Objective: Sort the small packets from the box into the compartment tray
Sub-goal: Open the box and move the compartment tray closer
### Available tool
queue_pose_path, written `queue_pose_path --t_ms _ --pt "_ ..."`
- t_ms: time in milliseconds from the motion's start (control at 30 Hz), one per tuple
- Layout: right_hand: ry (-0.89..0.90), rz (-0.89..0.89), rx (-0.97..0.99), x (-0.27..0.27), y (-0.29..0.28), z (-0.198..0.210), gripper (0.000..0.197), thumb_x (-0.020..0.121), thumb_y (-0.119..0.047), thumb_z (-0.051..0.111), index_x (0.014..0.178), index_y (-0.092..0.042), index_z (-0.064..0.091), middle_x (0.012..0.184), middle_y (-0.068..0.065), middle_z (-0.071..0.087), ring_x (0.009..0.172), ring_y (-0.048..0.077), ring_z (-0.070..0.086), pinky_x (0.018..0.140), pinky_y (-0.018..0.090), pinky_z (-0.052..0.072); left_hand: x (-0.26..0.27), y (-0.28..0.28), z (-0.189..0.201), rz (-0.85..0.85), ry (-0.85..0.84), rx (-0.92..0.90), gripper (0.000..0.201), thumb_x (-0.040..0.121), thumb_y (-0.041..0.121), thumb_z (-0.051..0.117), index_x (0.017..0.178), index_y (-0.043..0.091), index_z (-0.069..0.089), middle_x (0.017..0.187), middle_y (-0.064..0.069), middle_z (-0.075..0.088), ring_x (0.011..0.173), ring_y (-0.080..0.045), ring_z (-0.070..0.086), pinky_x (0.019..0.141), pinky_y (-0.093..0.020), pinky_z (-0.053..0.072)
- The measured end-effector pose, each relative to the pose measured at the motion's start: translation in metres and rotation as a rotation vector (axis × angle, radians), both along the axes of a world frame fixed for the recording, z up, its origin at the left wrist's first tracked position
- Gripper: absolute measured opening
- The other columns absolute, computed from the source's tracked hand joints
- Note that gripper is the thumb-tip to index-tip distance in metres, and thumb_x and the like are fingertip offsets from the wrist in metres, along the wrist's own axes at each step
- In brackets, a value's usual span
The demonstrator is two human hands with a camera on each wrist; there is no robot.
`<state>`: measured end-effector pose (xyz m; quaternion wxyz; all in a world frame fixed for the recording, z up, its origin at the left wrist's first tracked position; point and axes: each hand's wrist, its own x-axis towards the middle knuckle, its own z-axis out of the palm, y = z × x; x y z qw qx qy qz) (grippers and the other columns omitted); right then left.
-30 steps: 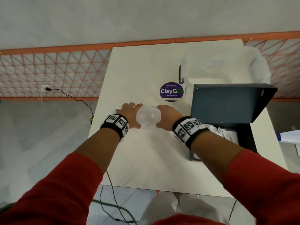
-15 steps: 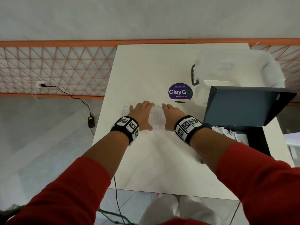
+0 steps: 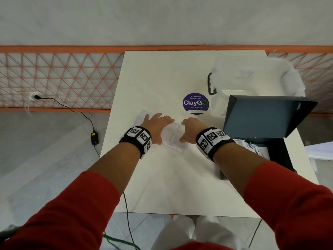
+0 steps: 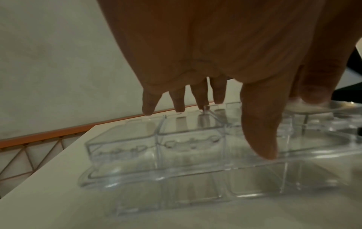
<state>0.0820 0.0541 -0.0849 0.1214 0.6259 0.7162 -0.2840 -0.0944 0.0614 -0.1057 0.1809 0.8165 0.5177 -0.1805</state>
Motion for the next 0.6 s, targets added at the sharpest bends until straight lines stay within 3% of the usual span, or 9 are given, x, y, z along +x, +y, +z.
queue_pose_path --t_ms 133,200,267,333,400,500,533,600 --pt "-0.021 0.009 -0.095 -0.002 -0.014 0.006 0.045 0.089 -0.025 0.07 0.129 -0.009 0.059 0.127 0.008 0.061 0.117 0.026 0.059 0.09 0.032 0.048 0.001 -0.007 -0.001 -0.104 0.081 0.064 0.093 0.079 -0.003 0.052 0.149 0.043 0.012 0.16 0.007 0.001 0.146 -0.026 -0.001 0.113 -0.05 0.014" --pt "0.002 0.086 -0.146 -0.011 -0.027 0.006 0.042 0.09 -0.023 0.068 0.129 -0.008 0.061 0.128 0.009 0.063 0.118 0.027 0.059 0.095 0.033 0.048 0.0 -0.012 0.0 -0.034 0.056 0.09 0.098 0.077 -0.008 0.05 0.15 0.04 0.007 0.16 0.003 -0.001 0.146 -0.027 0.002 0.112 -0.049 0.019" --pt "0.04 0.199 -0.253 -0.024 -0.042 0.008 0.04 0.091 -0.021 0.067 0.129 -0.009 0.063 0.124 0.009 0.067 0.114 0.025 0.062 0.096 0.031 0.047 -0.005 -0.018 0.003 0.146 -0.04 0.15 0.09 0.077 -0.006 0.051 0.151 0.03 0.013 0.159 -0.001 0.007 0.144 -0.027 0.013 0.109 -0.047 0.027" --pt "0.079 0.247 -0.355 -0.034 -0.047 0.012 0.036 0.093 -0.021 0.065 0.127 -0.01 0.063 0.112 0.008 0.073 0.103 0.022 0.067 0.09 0.028 0.047 -0.012 -0.026 0.005 0.379 -0.167 0.194 0.07 0.082 0.005 0.051 0.145 0.022 0.027 0.152 -0.005 0.022 0.134 -0.028 0.028 0.104 -0.044 0.034" --pt "0.079 0.266 -0.296 -0.038 -0.039 0.018 0.029 0.095 -0.018 0.059 0.12 -0.007 0.067 0.107 0.01 0.074 0.1 0.022 0.068 0.09 0.028 0.05 -0.017 -0.038 0.007 0.554 -0.193 0.211 0.054 0.088 0.032 0.053 0.138 0.018 0.036 0.141 -0.008 0.033 0.123 -0.029 0.039 0.099 -0.044 0.04" --pt "0.098 0.157 -0.008 -0.029 -0.014 0.02 0.03 0.092 -0.009 0.052 0.119 -0.008 0.065 0.12 0.009 0.067 0.111 0.026 0.063 0.093 0.031 0.05 -0.016 -0.059 0.004 0.611 -0.046 0.088 0.085 0.075 0.069 0.059 0.137 0.019 0.031 0.132 -0.008 0.032 0.118 -0.03 0.041 0.095 -0.046 0.043" --pt "0.139 0.087 0.053 -0.025 -0.006 0.018 0.036 0.091 -0.007 0.052 0.125 -0.012 0.061 0.125 0.008 0.063 0.114 0.026 0.06 0.093 0.031 0.049 -0.014 -0.064 0.002 0.587 -0.009 0.069 0.092 0.07 0.071 0.062 0.138 0.02 0.027 0.132 -0.007 0.03 0.119 -0.029 0.039 0.094 -0.046 0.043" --pt "0.179 0.05 0.104 -0.021 0.008 0.013 0.054 0.088 -0.002 0.052 0.139 -0.017 0.048 0.134 0.007 0.055 0.122 0.026 0.053 0.095 0.033 0.046 -0.015 -0.07 -0.003 0.523 -0.008 0.086 0.091 0.068 0.058 0.073 0.137 0.021 0.026 0.133 -0.007 0.027 0.119 -0.029 0.038 0.093 -0.043 0.044"
